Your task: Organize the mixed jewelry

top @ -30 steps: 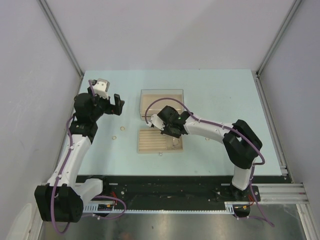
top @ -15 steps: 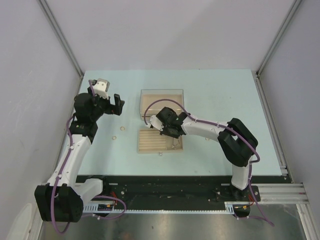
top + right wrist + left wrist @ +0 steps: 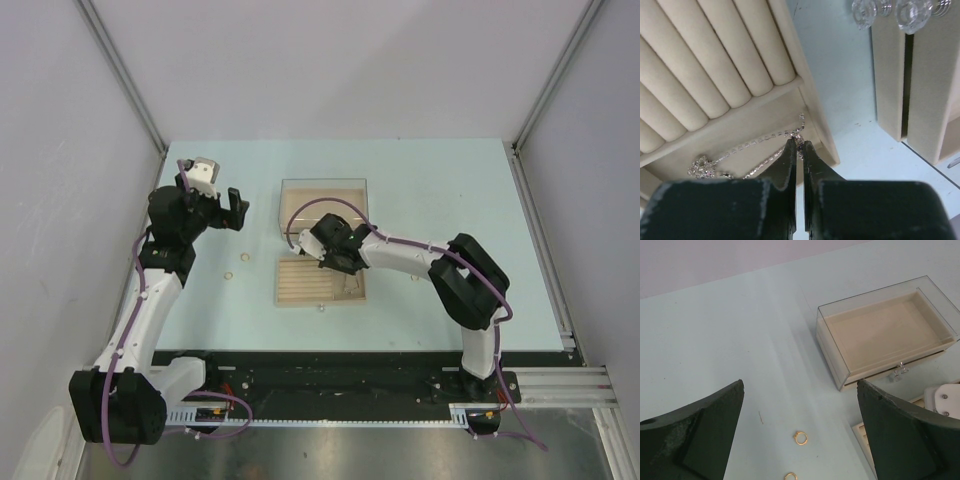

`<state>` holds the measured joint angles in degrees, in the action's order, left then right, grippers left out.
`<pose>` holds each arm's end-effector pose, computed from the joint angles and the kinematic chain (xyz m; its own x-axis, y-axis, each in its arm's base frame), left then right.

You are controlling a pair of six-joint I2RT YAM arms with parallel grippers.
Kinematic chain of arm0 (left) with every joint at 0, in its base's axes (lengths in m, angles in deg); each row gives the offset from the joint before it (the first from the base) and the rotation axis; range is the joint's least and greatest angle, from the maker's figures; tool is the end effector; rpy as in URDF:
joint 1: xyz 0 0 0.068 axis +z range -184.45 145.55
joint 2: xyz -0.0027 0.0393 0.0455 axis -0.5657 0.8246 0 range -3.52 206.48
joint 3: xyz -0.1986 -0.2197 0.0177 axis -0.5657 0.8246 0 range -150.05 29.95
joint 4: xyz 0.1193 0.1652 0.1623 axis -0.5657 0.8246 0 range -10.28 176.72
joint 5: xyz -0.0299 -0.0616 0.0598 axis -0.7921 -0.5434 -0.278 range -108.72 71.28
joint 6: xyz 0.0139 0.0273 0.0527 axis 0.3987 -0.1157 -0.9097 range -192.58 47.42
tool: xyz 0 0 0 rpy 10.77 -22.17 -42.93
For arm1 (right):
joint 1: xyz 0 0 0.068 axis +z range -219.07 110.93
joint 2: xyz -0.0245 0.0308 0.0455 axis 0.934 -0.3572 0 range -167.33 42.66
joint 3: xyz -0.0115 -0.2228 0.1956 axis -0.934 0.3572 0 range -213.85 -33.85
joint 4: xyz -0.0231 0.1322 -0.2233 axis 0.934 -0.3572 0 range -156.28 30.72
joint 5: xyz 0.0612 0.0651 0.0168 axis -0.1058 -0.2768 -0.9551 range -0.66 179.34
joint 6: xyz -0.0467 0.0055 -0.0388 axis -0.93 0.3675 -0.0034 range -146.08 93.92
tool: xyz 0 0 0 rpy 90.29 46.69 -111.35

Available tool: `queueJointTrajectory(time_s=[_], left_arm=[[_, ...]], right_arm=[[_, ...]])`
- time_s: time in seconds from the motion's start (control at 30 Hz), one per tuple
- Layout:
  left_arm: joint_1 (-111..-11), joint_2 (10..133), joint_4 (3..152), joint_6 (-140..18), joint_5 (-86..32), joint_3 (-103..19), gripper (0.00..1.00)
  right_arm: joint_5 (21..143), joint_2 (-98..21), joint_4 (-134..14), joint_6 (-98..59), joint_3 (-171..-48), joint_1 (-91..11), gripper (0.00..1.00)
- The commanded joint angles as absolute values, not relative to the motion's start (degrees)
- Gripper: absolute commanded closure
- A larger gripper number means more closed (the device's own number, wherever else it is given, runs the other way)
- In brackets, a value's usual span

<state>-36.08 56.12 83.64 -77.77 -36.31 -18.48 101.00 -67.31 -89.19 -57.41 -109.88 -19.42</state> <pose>0.2380 -0.0205 0.3432 -0.2312 0.0927 -0.9685 0.3410 0.9400 0.0086 0.2705 0.3041 0.1918 -0.1382 -0.9494 -0.2820 -0.8905 0.2437 -0.3842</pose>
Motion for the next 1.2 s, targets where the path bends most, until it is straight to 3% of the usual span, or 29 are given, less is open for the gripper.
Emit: queueJointTrajectory(time_s=[0.0, 0.53, 0.77, 0.9, 1.17], left_arm=[[-36.03, 55.89, 81.47, -79.26, -36.39, -18.30, 0.00], [-36.03, 55.72, 81.56, -79.26, -36.39, -18.30, 0.00], [-36.03, 55.54, 81.56, -79.26, -36.30, -18.22, 0.00], [-36.03, 55.72, 81.56, -79.26, -36.30, -18.30, 0.00], [-36.03, 55.28, 81.82, -79.26, -36.21, -18.22, 0.00]], right_arm=[[102.44, -68.34, -87.58, -57.89, -112.86, -19.85, 1.00], [101.56, -69.40, -89.51, -57.45, -113.65, -19.94, 0.97], [100.77, -69.13, -90.65, -57.45, -113.65, -20.03, 0.85], [100.68, -69.04, -90.83, -57.36, -113.65, -20.03, 0.72], [100.68, -68.17, -91.09, -56.84, -113.65, -20.12, 0.68]])
